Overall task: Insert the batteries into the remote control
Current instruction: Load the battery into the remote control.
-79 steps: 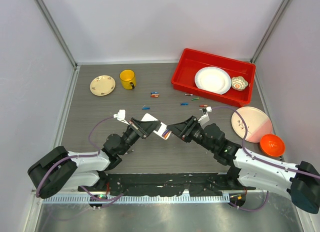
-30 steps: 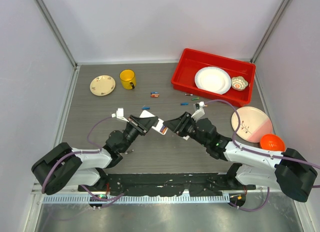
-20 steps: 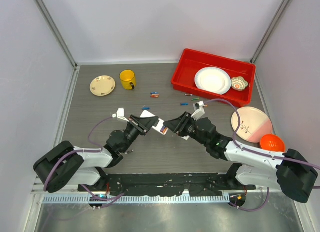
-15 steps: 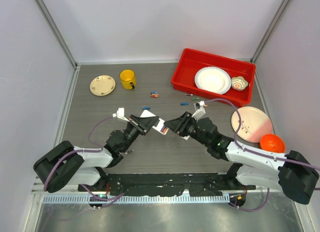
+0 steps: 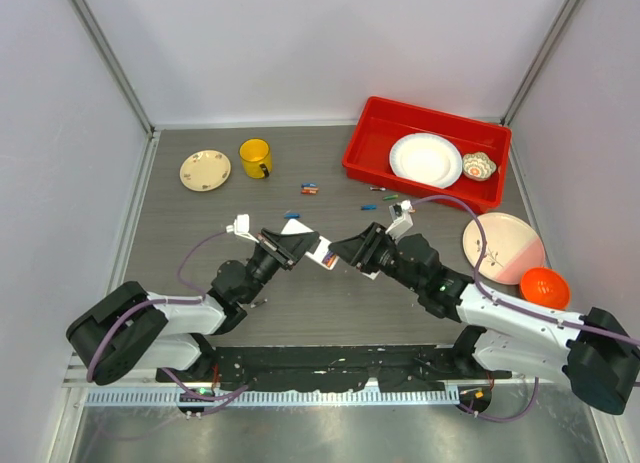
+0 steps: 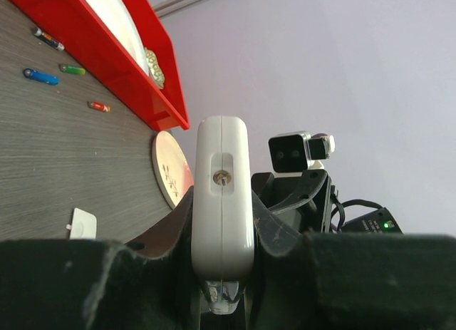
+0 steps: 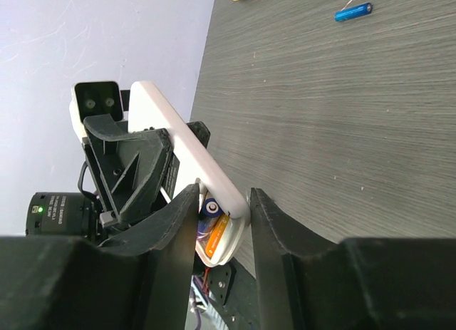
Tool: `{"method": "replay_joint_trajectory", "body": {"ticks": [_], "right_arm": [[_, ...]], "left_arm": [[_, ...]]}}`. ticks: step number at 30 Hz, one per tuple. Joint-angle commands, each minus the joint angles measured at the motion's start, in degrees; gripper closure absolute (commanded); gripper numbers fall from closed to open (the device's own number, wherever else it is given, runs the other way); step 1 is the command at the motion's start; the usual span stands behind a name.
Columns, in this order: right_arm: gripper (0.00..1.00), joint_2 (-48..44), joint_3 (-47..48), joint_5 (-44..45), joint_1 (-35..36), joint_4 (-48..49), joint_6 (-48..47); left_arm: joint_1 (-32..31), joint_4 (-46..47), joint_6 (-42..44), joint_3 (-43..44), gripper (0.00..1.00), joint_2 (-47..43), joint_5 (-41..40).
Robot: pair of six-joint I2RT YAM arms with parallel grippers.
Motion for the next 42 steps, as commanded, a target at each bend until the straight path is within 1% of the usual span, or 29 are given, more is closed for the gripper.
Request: {"method": "replay_joint_trajectory", "body": {"ticks": [1, 6, 13, 18, 22, 25, 32, 39, 42], "right_arm": [[0.59, -1.9, 4.2, -10.1, 1.4, 4.7, 1.3], [0.54, -2.5, 4.3, -10.3, 1.1, 4.1, 1.3], [0.5, -3.3, 4.2, -10.4, 0.5, 4.2, 1.5], [0.46, -5.9, 3.6, -9.4, 0.2, 4.5, 1.7], [0.44, -9.8, 1.2, -6.3, 0.1, 4.5, 2.3], [0.44, -12.3, -0.5, -4.6, -0.1, 4.2, 2.7], [0.43, -15.4, -2.7, -3.9, -0.5, 3.5, 3.0], [0.48, -16.8, -3.8, -4.0, -0.9, 3.5, 3.0], [0.52, -16.4, -3.6, -4.5, -0.8, 3.4, 2.6]], "left_arm": [[-2.1, 15.1, -0.9, 2.4, 1.0, -0.8, 4.7], [-2.1, 15.1, -0.8, 2.2, 1.0, -0.9, 4.5], [-2.1, 15.1, -0.6, 2.2, 1.0, -0.8, 4.5], [-2.0, 15.1, 0.0, 1.8, 1.0, -0.7, 3.5], [-2.0, 15.1, 0.7, 1.9, 1.0, -1.1, 2.0], [-2.0, 15.1, 0.9, 2.3, 1.0, -1.2, 1.6], [-2.0, 15.1, 0.9, 2.5, 1.0, -1.1, 1.6], [-2.0, 15.1, 0.9, 2.3, 1.0, -1.1, 1.4], [-2.1, 15.1, 0.9, 2.4, 1.0, -1.2, 1.4]]}}
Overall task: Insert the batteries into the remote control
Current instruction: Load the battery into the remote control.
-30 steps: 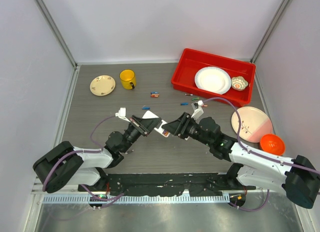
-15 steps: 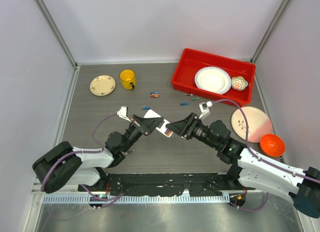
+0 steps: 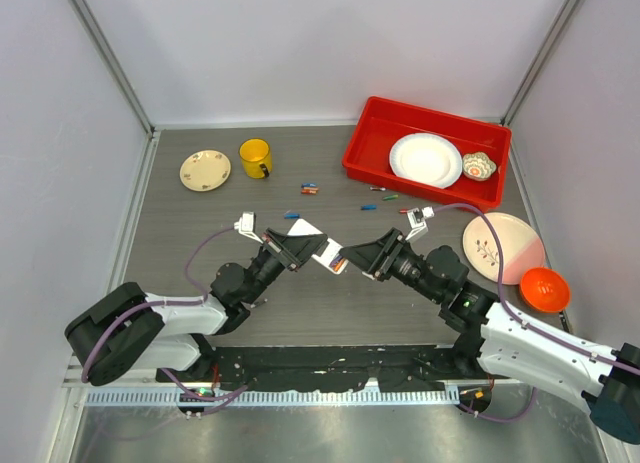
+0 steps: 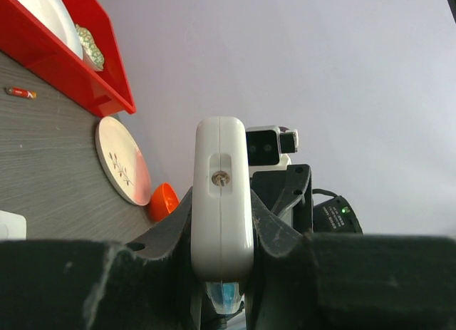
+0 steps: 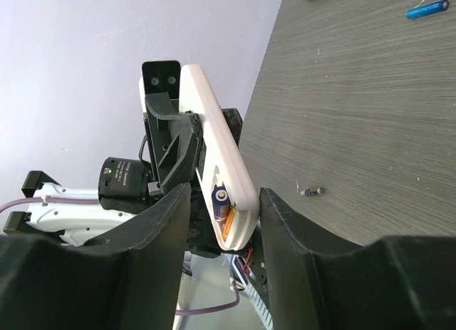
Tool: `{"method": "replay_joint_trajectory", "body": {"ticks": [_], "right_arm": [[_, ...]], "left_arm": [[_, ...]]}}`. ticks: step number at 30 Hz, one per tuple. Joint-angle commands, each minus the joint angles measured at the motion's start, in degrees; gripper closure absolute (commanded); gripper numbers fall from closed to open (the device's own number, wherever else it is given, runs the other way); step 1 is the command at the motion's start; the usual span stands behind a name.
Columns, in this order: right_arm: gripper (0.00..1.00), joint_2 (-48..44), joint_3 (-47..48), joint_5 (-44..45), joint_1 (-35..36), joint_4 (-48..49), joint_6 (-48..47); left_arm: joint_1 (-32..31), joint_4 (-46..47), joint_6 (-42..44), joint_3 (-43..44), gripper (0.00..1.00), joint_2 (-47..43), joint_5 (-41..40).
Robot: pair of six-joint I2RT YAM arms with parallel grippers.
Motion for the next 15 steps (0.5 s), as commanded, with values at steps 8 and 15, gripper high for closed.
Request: {"method": "replay_joint_trajectory", "body": {"ticks": [8, 15], "right_arm": [[0.6, -0.6, 0.9, -0.2, -0.2, 5.0, -0.3], [0.66, 0.3, 1.1, -0.5, -0.2, 5.2, -0.7]], "left_arm": [[0.3, 11.3, 2.1, 0.6, 1.0, -0.4, -1.3], [0.3, 11.3, 2.1, 0.7, 1.0, -0.2, -1.2]]}}
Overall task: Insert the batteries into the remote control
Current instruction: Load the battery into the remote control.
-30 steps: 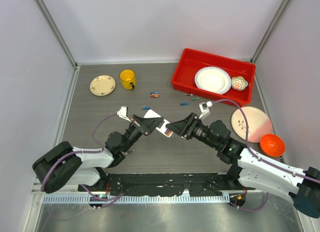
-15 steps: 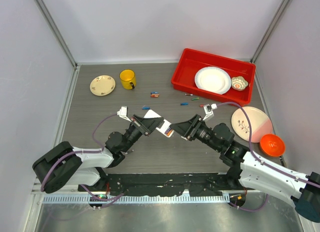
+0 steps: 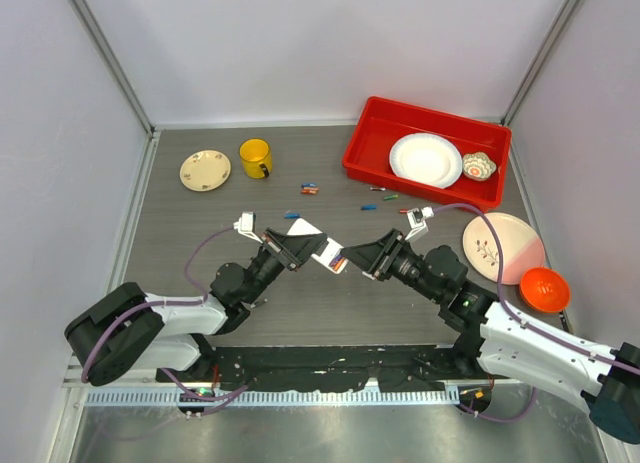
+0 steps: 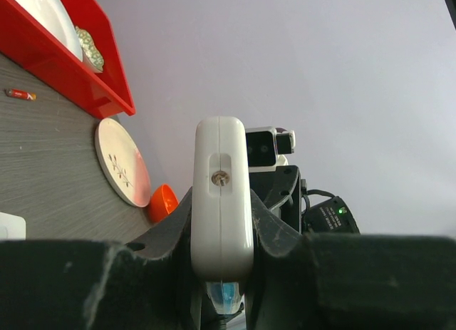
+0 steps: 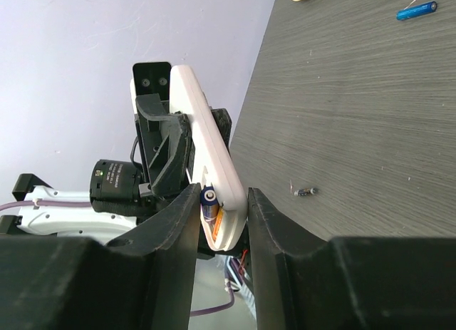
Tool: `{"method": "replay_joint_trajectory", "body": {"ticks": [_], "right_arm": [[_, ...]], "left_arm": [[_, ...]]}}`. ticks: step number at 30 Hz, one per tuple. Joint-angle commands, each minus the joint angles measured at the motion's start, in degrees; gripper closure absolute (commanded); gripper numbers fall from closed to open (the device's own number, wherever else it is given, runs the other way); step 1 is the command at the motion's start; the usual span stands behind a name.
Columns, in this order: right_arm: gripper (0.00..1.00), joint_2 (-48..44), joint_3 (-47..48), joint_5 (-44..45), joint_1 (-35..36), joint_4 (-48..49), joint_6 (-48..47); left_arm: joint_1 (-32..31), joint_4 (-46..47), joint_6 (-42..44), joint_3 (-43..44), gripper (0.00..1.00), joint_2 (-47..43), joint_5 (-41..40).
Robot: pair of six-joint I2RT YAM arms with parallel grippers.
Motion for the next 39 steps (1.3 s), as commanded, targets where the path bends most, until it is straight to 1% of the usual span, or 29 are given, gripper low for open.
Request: {"method": "replay_joint_trajectory", "body": {"ticks": [1, 17, 22, 24, 33, 39], "right_arm": [[0.67, 0.2, 1.3, -0.9, 0.1, 5.7, -0.3], [0.84, 4.2, 3.6, -3.1, 0.1, 6.2, -2.1], [0.93, 5.1, 4.5, -3.7, 0.1, 5.5, -3.0], [0.99, 5.3, 4.7, -3.7, 0.1, 5.4, -3.3], [0.99, 5.6, 6.1, -2.7, 0.1, 1.5, -5.4], [0.99, 8.4, 10.9, -3.9, 0.9, -5.4, -11.3]], "left_arm": [[0.2, 11.1, 2.0, 0.7, 1.0, 0.0, -1.0], [0.2, 11.1, 1.2, 2.1, 1.0, 1.3, 1.0], [0.2, 11.1, 1.2, 2.8, 1.0, 1.9, 1.7], [0.2, 11.1, 1.1, 2.8, 1.0, 2.2, 1.9], [0.3, 11.1, 1.2, 3.1, 1.0, 2.9, 2.3], [0.2, 11.1, 1.3, 3.6, 1.0, 3.4, 2.7]]}}
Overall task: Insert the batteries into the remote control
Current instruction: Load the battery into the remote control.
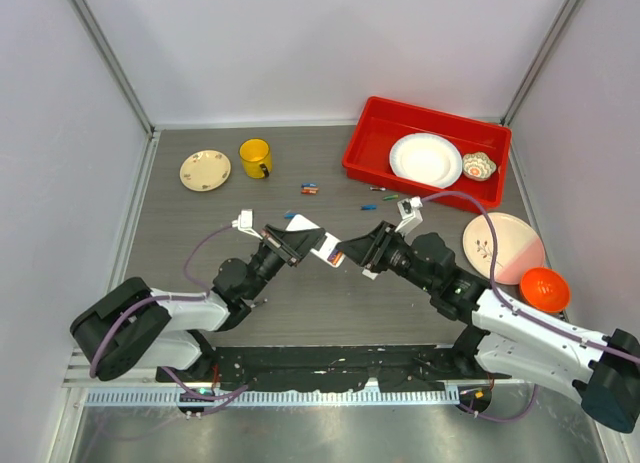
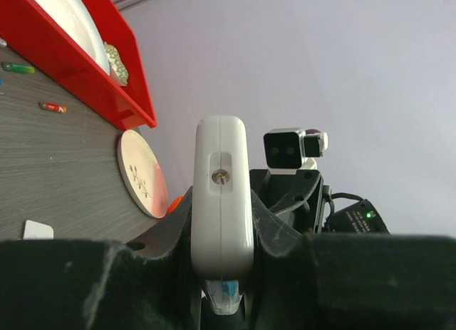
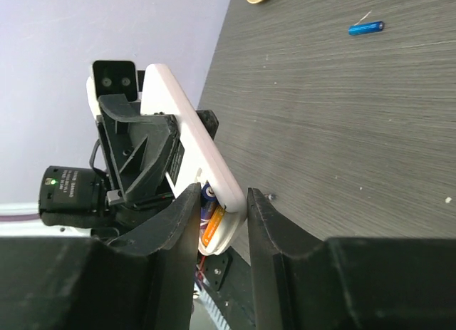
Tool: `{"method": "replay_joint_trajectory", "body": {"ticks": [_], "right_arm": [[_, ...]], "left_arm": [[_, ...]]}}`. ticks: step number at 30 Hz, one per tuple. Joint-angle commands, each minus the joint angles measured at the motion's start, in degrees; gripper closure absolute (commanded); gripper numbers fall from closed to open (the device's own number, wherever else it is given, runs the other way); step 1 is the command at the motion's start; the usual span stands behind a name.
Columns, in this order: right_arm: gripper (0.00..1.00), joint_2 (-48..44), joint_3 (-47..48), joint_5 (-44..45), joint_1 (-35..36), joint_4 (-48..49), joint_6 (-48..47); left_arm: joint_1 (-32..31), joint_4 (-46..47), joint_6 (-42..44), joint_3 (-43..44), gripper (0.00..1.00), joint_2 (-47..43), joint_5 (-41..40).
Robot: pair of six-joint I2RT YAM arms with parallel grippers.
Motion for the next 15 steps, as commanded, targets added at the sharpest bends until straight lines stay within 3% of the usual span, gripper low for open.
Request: {"method": "replay_joint_trajectory", "body": {"ticks": [1, 11, 15], "right_arm": [[0.99, 2.6, 7.4, -4.9, 1.9, -2.9, -6.3], [0.99, 4.0, 11.4, -3.0, 3.1, -11.1, -13.8], [0.97, 2.1, 10.1, -2.9, 3.1, -7.8, -11.9]], "left_arm": [[-0.9, 11.7, 1.3, 3.1, 1.0, 1.2, 3.3], [-0.9, 11.7, 1.4, 3.9, 1.0, 1.7, 3.5], [-0.9, 11.7, 1.4, 3.4, 1.0, 1.9, 3.5]]}}
